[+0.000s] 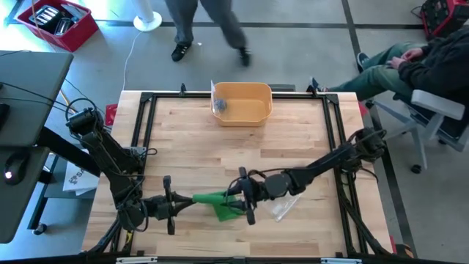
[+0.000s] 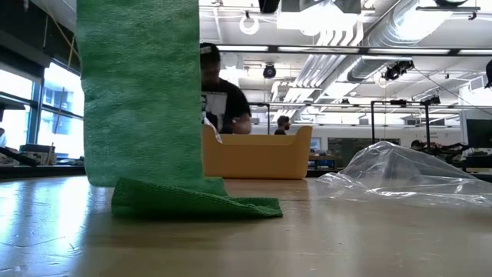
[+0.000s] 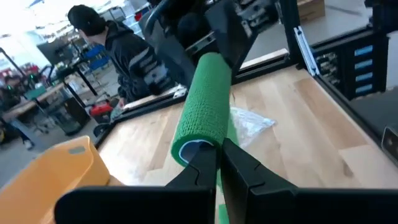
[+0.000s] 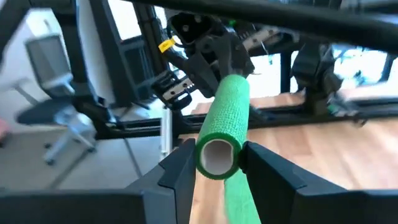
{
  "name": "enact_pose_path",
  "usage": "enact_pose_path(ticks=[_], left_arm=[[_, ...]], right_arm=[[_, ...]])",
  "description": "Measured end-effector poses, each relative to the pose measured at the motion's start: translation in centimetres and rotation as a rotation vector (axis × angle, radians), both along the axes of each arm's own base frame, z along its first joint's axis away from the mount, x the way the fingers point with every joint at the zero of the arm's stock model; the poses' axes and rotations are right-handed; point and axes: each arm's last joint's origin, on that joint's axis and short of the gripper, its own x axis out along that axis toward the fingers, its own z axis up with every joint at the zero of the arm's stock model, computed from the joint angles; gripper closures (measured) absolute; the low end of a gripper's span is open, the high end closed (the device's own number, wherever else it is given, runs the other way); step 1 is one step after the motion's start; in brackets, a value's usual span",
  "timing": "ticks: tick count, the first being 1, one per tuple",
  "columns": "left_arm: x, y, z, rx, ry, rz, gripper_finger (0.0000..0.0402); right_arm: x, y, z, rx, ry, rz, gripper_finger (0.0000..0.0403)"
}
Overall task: Roll bandage
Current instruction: Roll the green bandage
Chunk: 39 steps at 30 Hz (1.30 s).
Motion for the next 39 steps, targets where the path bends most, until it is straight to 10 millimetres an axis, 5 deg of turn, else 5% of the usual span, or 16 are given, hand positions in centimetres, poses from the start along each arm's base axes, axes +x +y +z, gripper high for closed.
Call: enact_pose_path(ticks=[8,15,24,39], left_arm=[[0.1,0.1,0.0,-0.024,-0.008,0.014,0.0399],[0.1,0.1,0.0,-0.021,-0.011,0.028,0.0401],[0.1,0.1,0.0,-0.013,-0.004,0.01,0.0401],[0.3,0.3,0.0,-0.009,-0.003,0.018,0.0401]], right_arm=[[-0.7,3.2,1.6,-0.355,0.039,-0.106,0.0279],[-1.4,4.8,3.0,-0.472,0.112,-0.193,0.0272],[-1.0,4.2,3.6,-0.312,0.126,-0.299,0.0251],[0.3,3.2,2.9,-0.166,0.149,-0.207,0.0251]])
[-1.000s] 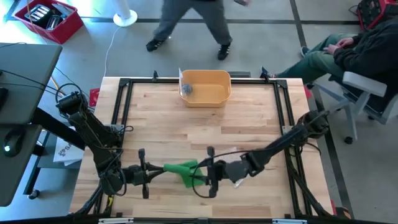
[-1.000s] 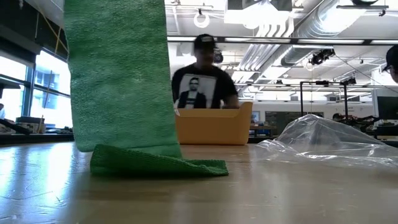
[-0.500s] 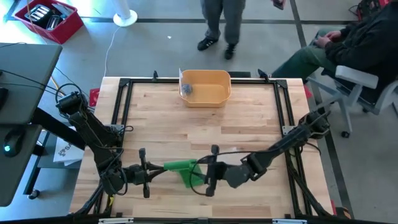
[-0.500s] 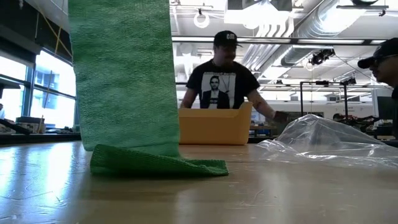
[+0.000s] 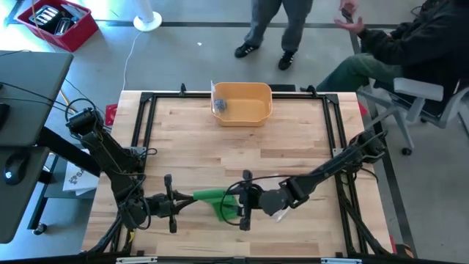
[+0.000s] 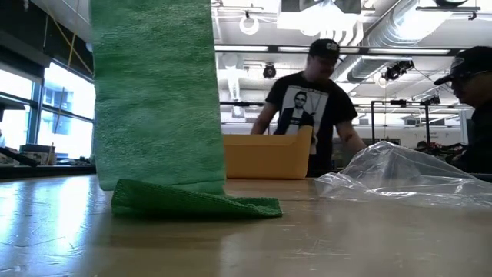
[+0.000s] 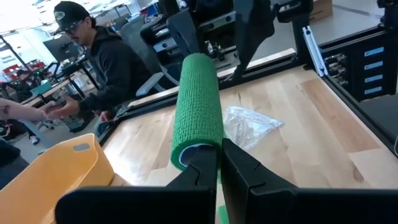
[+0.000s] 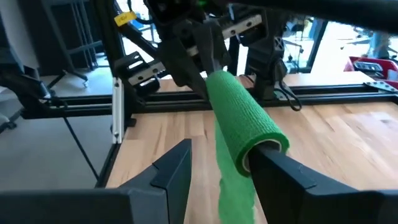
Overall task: Roll bandage
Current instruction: Roll the green bandage
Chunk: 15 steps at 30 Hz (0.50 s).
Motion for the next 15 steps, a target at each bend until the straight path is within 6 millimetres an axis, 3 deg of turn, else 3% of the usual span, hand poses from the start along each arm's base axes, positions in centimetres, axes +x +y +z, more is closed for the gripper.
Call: enact_pose_path(ticks=[7,10,13,15], left_arm=[[0.5,0.1,0.0,-0.031,0.024,-0.079,0.0401],[0.7,0.2,0.0,-0.055,0.022,-0.082,0.0396],[0.7,0.4,0.0,-0.084,0.007,-0.046,0.0377],[0.4,0.7,0.4,-0.118,-0.005,-0.025,0.0357]], right_arm=[[0.4,-0.5,0.0,-0.005,-0.012,0.011,0.0263],[1.0,-1.1,-0.5,0.0,0.009,0.027,0.0305],[1.1,-1.2,-1.0,-0.014,0.031,0.023,0.0372],[1.0,-1.0,-1.1,-0.051,0.03,0.017,0.0391]])
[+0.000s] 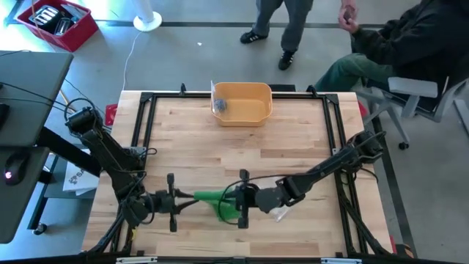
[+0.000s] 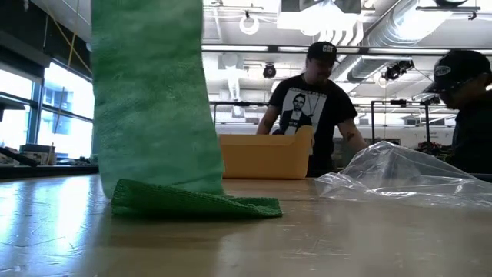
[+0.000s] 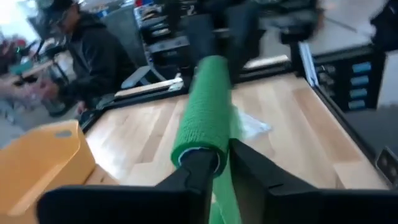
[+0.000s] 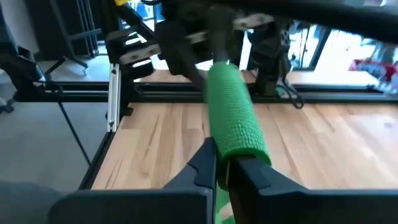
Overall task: Roll bandage
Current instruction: Roll the green bandage
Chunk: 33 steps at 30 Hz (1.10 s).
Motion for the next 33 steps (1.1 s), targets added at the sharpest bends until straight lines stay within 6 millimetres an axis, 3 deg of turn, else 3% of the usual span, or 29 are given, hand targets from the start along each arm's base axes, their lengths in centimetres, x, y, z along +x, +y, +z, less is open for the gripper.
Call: enact_pose_path(ticks=[3,10,18,26,33], left_arm=[[-0.9,0.6,0.9,-0.085,-0.005,-0.005,0.0322],[-2.3,1.6,2.9,-0.275,-0.024,-0.082,0.0243],[-1.6,1.9,3.5,-0.521,-0.103,-0.026,0.0219],[-0.6,2.4,4.6,-0.641,-0.163,-0.076,0.0234],[1.1,3.0,3.8,-0.742,-0.147,-0.06,0.0242]], right_arm=[[-0.4,0.6,0.2,-0.105,-0.01,-0.001,0.0386],[-1.7,2.9,0.5,-0.567,-0.025,0.057,0.0394],[-2.9,4.4,1.3,-0.931,-0.011,-0.011,0.04],[-3.0,4.5,1.3,-0.996,0.001,0.003,0.0398],[-2.8,4.1,1.3,-0.999,0.006,-0.006,0.0398]])
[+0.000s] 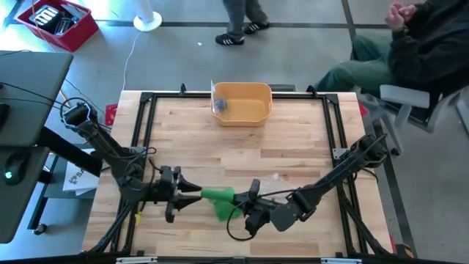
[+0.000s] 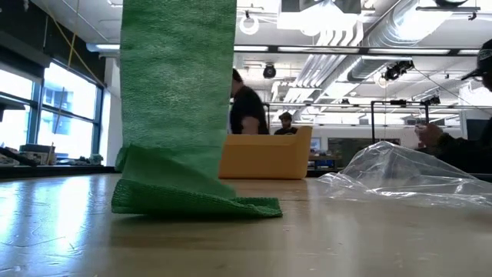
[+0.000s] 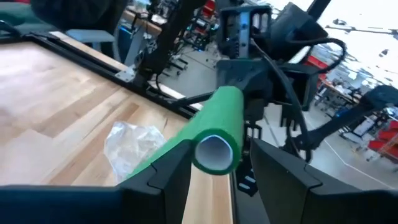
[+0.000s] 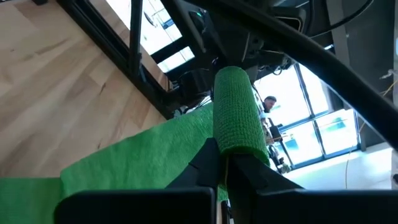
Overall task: Roll bandage
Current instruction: Roll the green bandage
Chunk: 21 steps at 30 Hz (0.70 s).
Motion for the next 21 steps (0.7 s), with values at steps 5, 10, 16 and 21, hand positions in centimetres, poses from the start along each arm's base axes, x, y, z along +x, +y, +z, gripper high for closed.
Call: enact_pose_path(ticks=[5,10,16,21], left_arm=[[0.8,0.1,-0.2,-0.014,-0.015,0.012,0.0243],[1.3,0.6,-0.1,-0.024,-0.023,0.008,0.0243],[2.1,1.2,0.0,-0.031,-0.022,-0.088,0.0262],[2.2,1.3,0.0,0.073,-0.025,-0.113,0.0335]], right_arm=[[0.0,0.0,0.1,0.004,-0.002,0.0,0.0398],[0.0,-0.1,0.0,0.005,-0.002,-0.001,0.0398],[0.0,0.0,0.0,0.01,-0.002,0.009,0.0398],[0.0,0.0,0.0,0.076,-0.017,0.001,0.0398]])
